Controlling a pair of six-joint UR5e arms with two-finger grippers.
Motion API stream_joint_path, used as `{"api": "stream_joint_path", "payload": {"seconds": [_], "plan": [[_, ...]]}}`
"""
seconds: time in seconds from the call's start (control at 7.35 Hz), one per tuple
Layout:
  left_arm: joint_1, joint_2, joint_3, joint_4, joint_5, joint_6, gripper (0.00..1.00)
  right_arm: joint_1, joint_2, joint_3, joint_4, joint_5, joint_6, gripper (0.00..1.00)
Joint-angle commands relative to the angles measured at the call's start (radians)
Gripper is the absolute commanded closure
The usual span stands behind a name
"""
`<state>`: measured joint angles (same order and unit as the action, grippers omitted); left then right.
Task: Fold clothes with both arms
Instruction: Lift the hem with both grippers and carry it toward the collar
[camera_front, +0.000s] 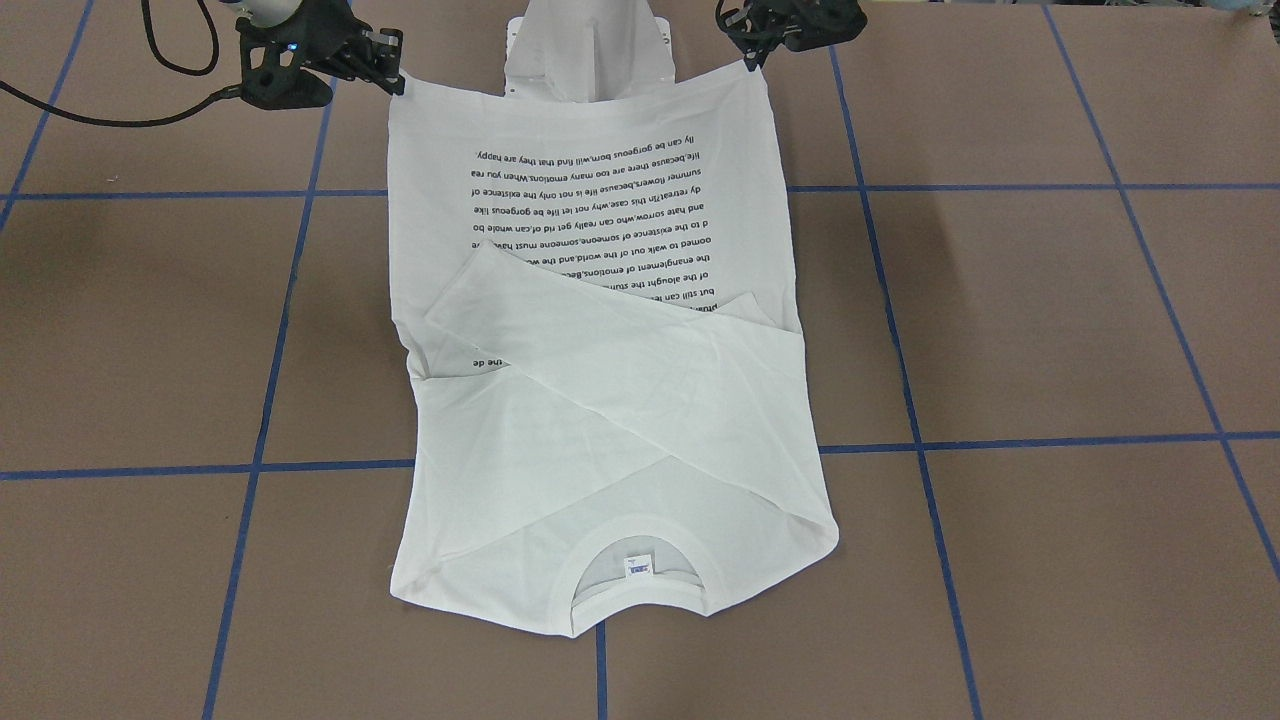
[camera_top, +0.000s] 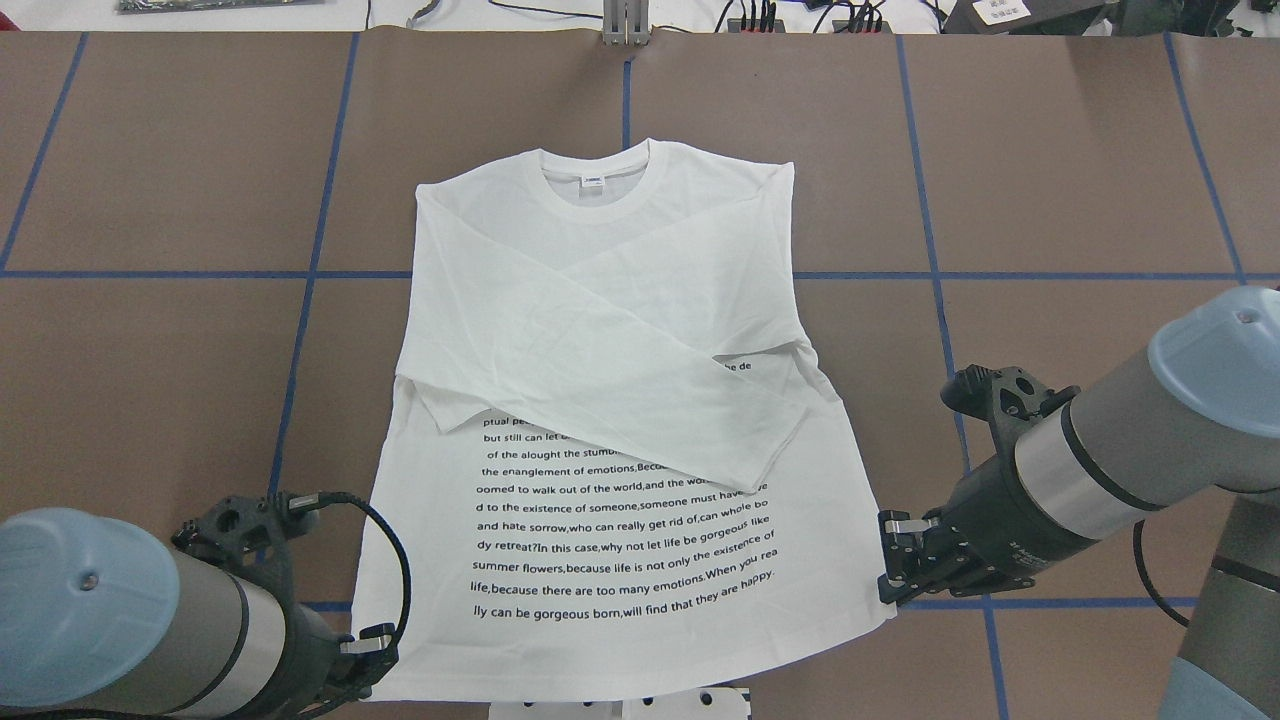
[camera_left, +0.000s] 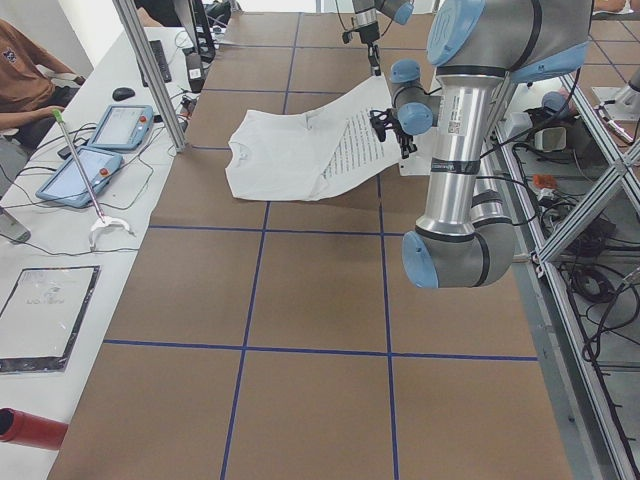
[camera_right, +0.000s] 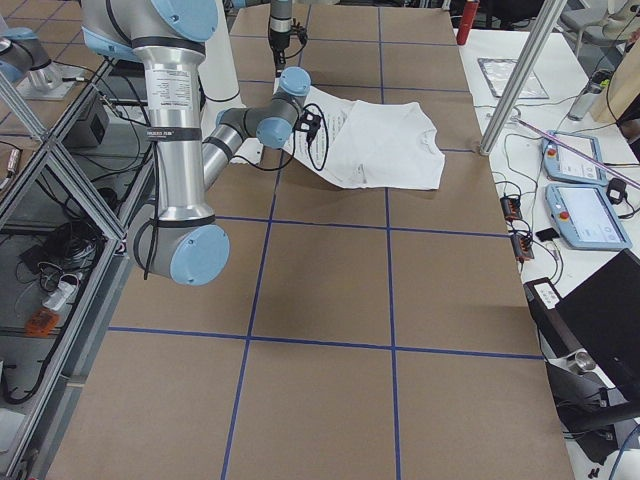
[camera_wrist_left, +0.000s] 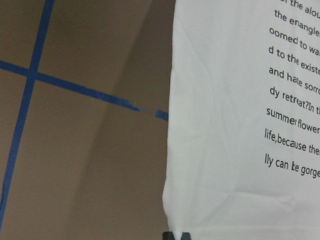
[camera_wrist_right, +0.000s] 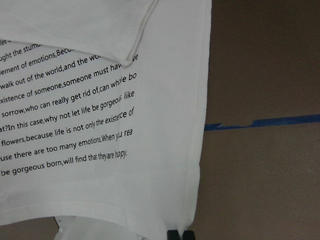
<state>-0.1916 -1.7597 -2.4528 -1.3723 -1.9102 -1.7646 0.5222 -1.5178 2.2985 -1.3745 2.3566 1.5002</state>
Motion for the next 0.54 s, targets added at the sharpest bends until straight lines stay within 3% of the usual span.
{"api": "stream_joint_path", "payload": {"seconds": [0.0,0.41], "plan": [[0.012,-0.006,-0.066,0.067,-0.029,-0.001,1.0,-0.002,-0.006,0.006,0.014,0.039,0.002,1.0],[-0.043,-0.063,0.03,0.064,-0.021,0.02,1.0,0.083,0.072,-0.054,0.014,0.006,0.0,1.0]]}}
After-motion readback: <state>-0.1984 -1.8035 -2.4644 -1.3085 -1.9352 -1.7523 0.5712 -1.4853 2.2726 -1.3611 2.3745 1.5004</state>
